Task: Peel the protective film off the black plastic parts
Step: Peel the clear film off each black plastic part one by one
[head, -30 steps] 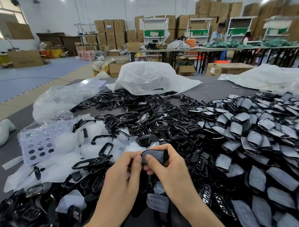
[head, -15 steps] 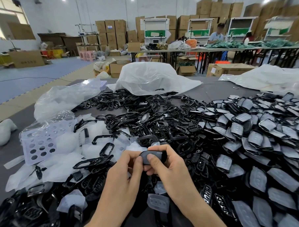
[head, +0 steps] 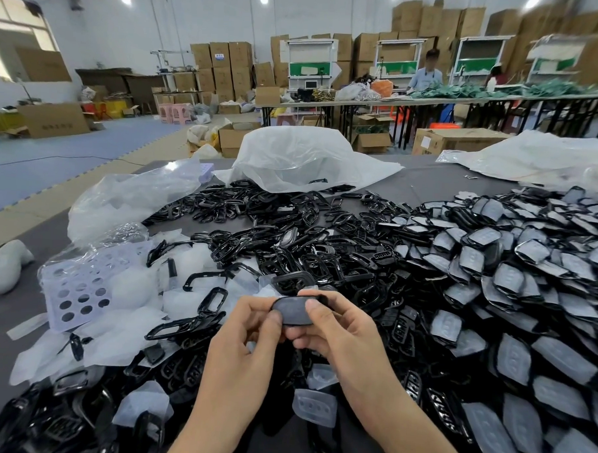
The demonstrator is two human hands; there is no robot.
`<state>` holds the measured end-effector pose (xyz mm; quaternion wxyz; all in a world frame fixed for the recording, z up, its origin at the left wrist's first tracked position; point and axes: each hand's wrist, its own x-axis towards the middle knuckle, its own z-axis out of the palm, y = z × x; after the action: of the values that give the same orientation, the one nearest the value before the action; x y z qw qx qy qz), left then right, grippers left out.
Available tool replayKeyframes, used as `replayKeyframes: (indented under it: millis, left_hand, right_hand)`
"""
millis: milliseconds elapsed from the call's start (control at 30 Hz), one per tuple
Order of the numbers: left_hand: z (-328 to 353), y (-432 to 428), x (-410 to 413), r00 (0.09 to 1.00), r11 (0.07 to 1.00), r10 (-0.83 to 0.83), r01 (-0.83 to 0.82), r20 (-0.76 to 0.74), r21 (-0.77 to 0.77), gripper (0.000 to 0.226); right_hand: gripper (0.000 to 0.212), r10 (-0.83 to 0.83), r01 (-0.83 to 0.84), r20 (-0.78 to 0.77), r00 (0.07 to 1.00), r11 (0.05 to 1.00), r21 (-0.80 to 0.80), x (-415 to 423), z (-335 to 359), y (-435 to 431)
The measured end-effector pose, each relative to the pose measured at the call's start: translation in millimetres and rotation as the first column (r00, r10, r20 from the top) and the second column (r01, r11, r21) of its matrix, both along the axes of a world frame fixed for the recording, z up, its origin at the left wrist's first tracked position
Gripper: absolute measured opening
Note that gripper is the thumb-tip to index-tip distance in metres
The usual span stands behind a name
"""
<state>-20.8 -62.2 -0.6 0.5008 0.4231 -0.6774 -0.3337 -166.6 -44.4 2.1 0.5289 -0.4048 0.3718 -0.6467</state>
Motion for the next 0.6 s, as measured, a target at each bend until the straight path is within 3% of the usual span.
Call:
replayKeyframes:
  millis: [367, 600]
  left_hand:
    - [-1.3, 4.6, -0.4, 0.995, 0.995, -0.004, 0.013, 0.099, -0.095, 0.019]
    - [-5.5, 5.7, 0.7, 0.979, 0.978, -0.03, 0.07, 0.202, -0.194, 0.021]
  right_hand:
    - [0.003, 0.046, -0.046, 0.002, 0.999, 0.995, 0.083, -2.6, -4.2, -4.5]
    - [0.008, 0.061, -0.052, -0.141, 0.988, 0.996, 0.066, -2.8, -3.6, 0.3]
